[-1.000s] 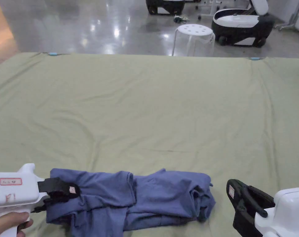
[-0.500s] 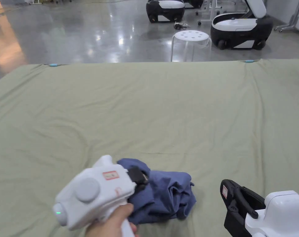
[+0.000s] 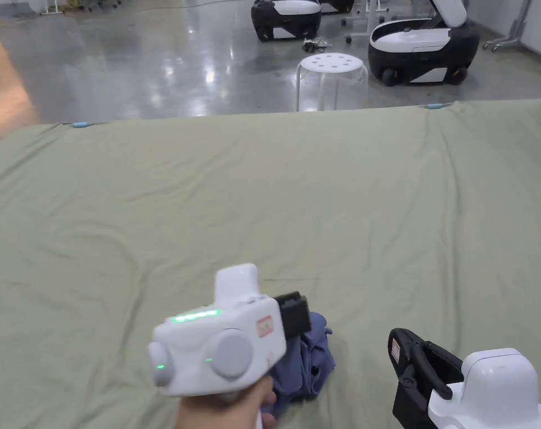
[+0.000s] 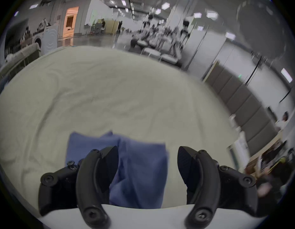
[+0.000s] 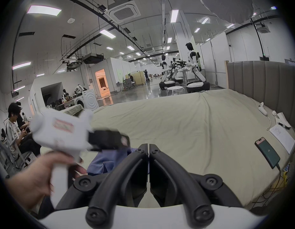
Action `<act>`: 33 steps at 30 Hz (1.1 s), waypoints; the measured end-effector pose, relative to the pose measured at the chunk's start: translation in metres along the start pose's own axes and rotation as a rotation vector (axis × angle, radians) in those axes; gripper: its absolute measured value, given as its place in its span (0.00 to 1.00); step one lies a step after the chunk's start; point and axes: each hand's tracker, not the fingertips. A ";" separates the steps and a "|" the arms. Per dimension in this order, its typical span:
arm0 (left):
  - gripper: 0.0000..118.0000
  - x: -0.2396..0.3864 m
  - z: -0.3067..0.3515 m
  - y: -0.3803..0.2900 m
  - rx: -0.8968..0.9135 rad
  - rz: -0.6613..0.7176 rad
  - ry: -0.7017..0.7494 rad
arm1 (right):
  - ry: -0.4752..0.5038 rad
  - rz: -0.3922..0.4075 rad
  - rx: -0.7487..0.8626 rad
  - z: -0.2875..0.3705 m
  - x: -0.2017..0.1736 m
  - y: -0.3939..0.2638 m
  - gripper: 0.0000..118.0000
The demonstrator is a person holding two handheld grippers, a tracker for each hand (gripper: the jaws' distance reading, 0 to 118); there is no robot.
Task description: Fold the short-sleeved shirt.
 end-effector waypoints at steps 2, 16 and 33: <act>0.63 -0.013 0.023 0.013 0.056 -0.014 0.003 | -0.003 0.008 -0.003 0.000 -0.001 -0.001 0.02; 0.03 -0.042 -0.052 -0.036 -0.190 0.166 -0.212 | 0.002 -0.001 -0.097 -0.027 0.008 0.000 0.02; 0.70 -0.183 0.086 0.012 0.055 0.303 -0.200 | 0.390 -0.147 -0.345 -0.152 0.008 -0.050 0.02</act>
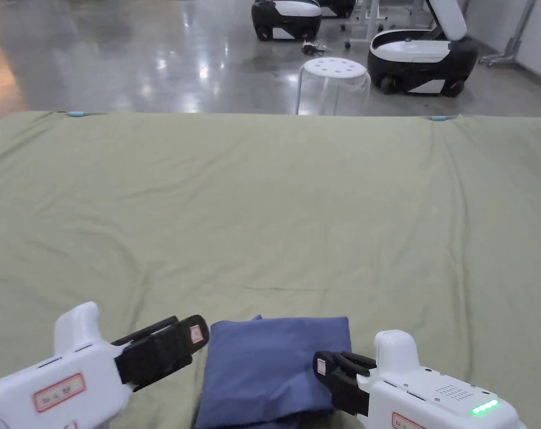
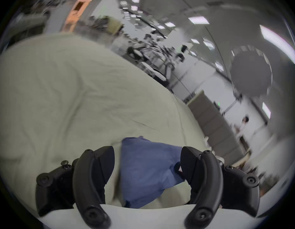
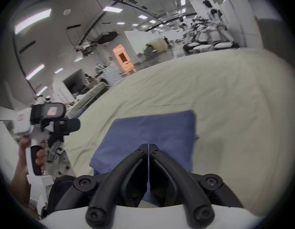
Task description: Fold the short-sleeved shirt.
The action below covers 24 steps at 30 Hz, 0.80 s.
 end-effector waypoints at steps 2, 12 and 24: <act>0.70 -0.033 -0.005 0.007 -0.050 0.172 -0.054 | -0.136 0.013 -0.042 -0.008 0.004 -0.007 0.02; 0.68 -0.039 -0.128 -0.040 -0.436 0.215 -0.130 | -0.175 -0.049 -0.050 -0.014 0.007 -0.003 0.02; 0.22 -0.014 -0.090 0.005 -0.357 0.013 0.045 | -0.135 -0.042 0.058 0.017 -0.017 0.017 0.02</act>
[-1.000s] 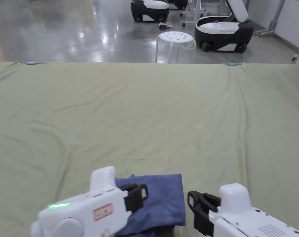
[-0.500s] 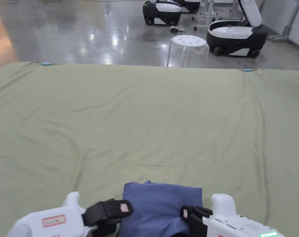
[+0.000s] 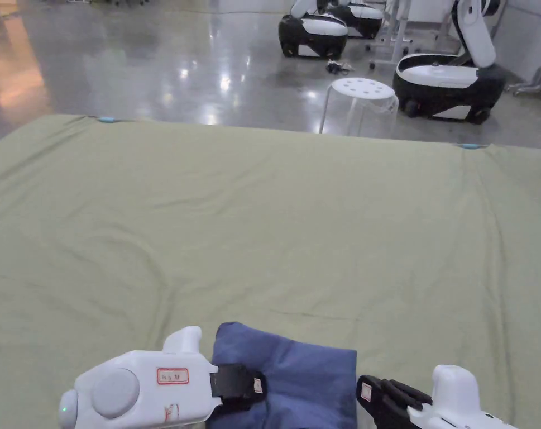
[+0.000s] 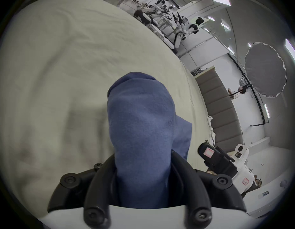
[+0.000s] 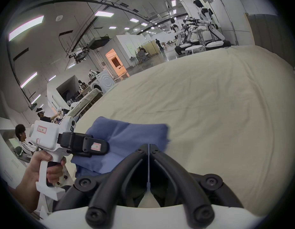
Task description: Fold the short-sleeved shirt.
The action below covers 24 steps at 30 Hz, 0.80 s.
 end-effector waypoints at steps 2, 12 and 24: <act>0.22 -0.021 0.030 0.013 0.002 -0.008 0.024 | -0.001 0.008 0.013 0.007 -0.006 0.005 0.02; 0.22 -0.207 0.190 0.084 0.052 0.132 0.332 | -0.004 0.027 0.004 0.010 -0.033 -0.005 0.02; 0.71 -0.241 0.271 0.074 0.269 0.323 0.401 | 0.041 0.003 -0.016 0.017 -0.054 -0.012 0.02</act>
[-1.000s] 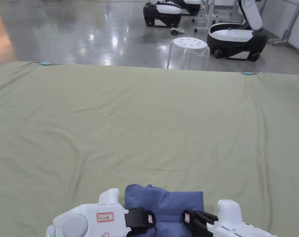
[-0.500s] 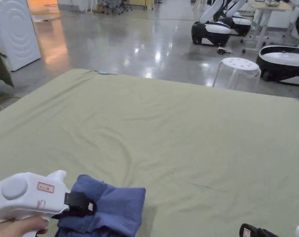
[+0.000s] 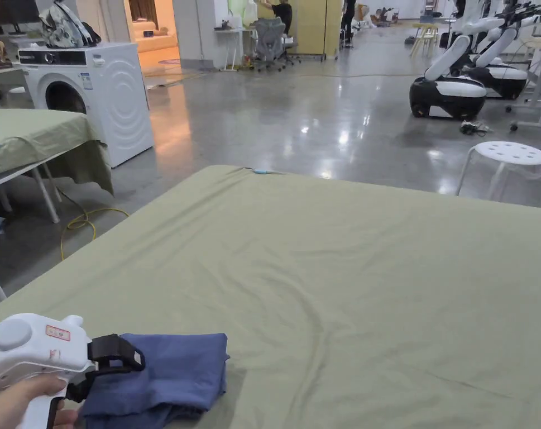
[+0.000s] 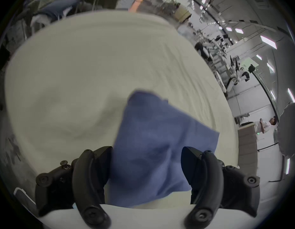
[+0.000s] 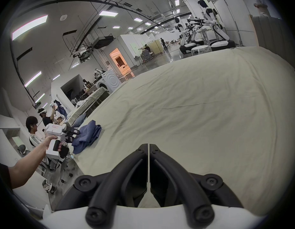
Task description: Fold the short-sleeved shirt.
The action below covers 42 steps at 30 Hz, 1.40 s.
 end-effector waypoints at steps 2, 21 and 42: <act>0.71 0.016 0.038 -0.003 0.105 -0.067 0.095 | -0.011 0.031 0.009 0.010 -0.001 0.004 0.02; 0.11 0.370 0.063 -0.253 0.838 -0.772 -0.161 | -0.429 0.387 0.561 0.145 -0.020 0.137 0.02; 0.12 0.395 0.106 -0.290 0.902 -0.771 -0.152 | -0.447 0.371 0.644 0.179 -0.044 0.139 0.06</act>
